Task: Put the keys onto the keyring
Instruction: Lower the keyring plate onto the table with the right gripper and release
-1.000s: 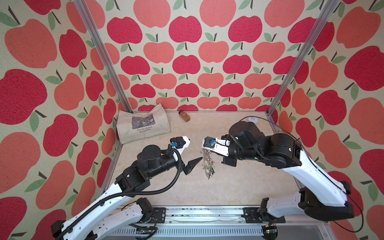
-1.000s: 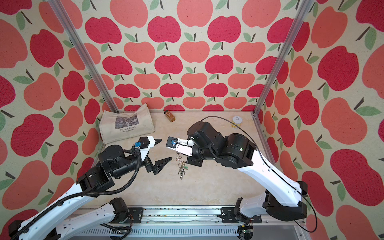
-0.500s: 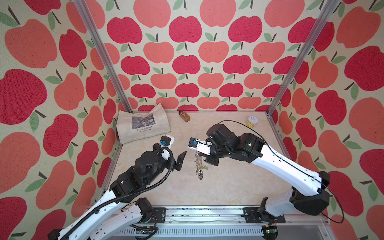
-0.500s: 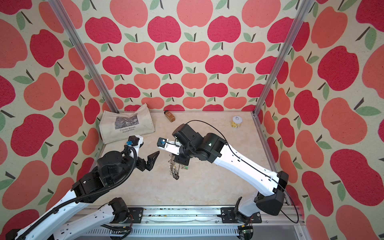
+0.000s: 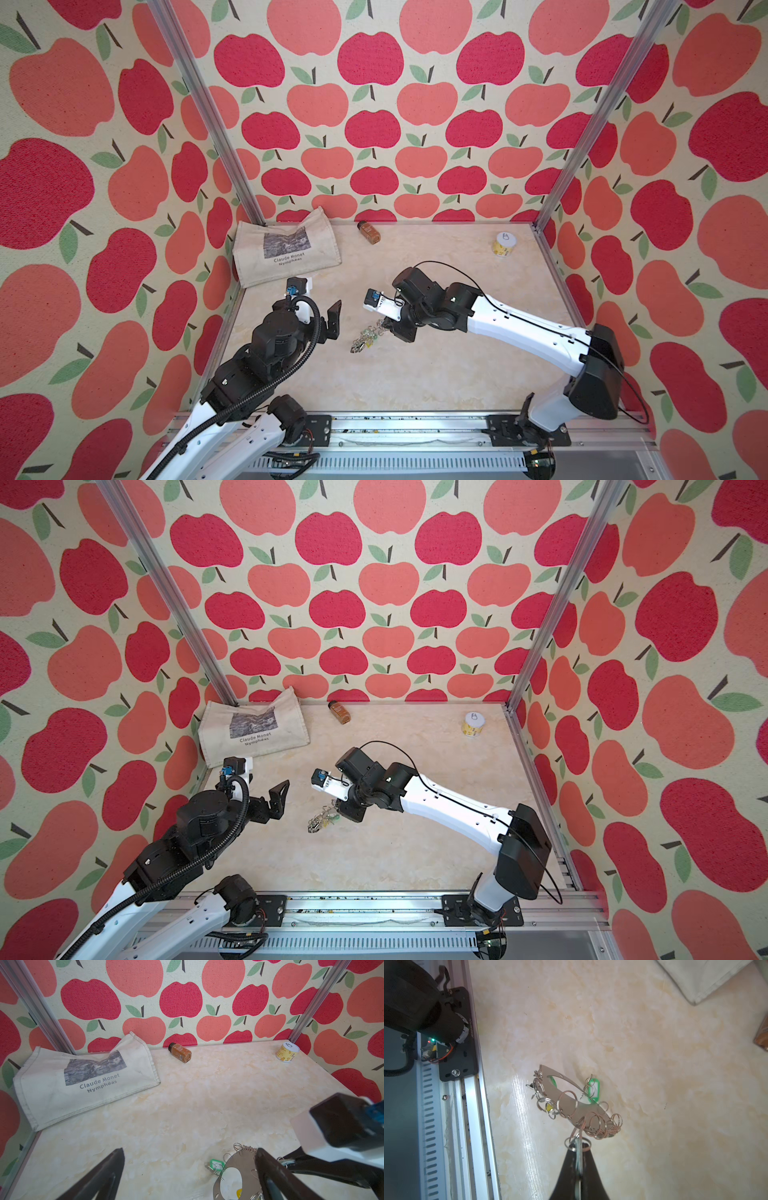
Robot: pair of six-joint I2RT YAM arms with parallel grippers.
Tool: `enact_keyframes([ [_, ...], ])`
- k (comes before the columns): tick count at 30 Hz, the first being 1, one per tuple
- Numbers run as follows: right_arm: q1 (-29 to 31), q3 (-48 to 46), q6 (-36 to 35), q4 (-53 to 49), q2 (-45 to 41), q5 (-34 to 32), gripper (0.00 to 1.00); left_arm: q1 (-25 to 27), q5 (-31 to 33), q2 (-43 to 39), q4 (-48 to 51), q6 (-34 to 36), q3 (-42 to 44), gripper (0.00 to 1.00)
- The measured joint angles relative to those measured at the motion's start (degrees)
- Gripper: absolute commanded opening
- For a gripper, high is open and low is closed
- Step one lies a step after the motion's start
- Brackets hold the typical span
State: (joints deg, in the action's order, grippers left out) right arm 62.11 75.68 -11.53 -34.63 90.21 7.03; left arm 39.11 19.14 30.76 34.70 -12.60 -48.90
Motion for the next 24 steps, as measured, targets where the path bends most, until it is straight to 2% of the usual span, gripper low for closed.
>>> enact_keyframes([
  [7, 0.0, -12.8, 5.3, 2.2, -3.3, 1.5, 0.0, -0.5, -1.2, -0.1, -0.8, 0.0, 1.6, 0.99],
  [16, 0.0, -21.4, 10.3, 2.1, -6.8, 1.4, 0.02, -0.9, -3.7, 3.2, -2.3, 0.0, 3.2, 0.99],
  [20, 0.0, -23.9, 13.7, 1.5, -6.8, 0.5, 0.34, -1.2, -4.8, 6.3, -3.0, 0.1, 3.2, 0.99],
  [22, -0.1, -24.5, 15.4, 1.0, -6.8, -0.5, 0.45, -1.5, -5.0, 7.3, -3.3, 0.3, 3.2, 0.99],
  [24, -0.3, -25.5, 16.8, 0.5, -7.5, -1.5, 0.5, -1.9, -5.1, 7.6, -3.4, 0.5, 3.2, 0.99],
])
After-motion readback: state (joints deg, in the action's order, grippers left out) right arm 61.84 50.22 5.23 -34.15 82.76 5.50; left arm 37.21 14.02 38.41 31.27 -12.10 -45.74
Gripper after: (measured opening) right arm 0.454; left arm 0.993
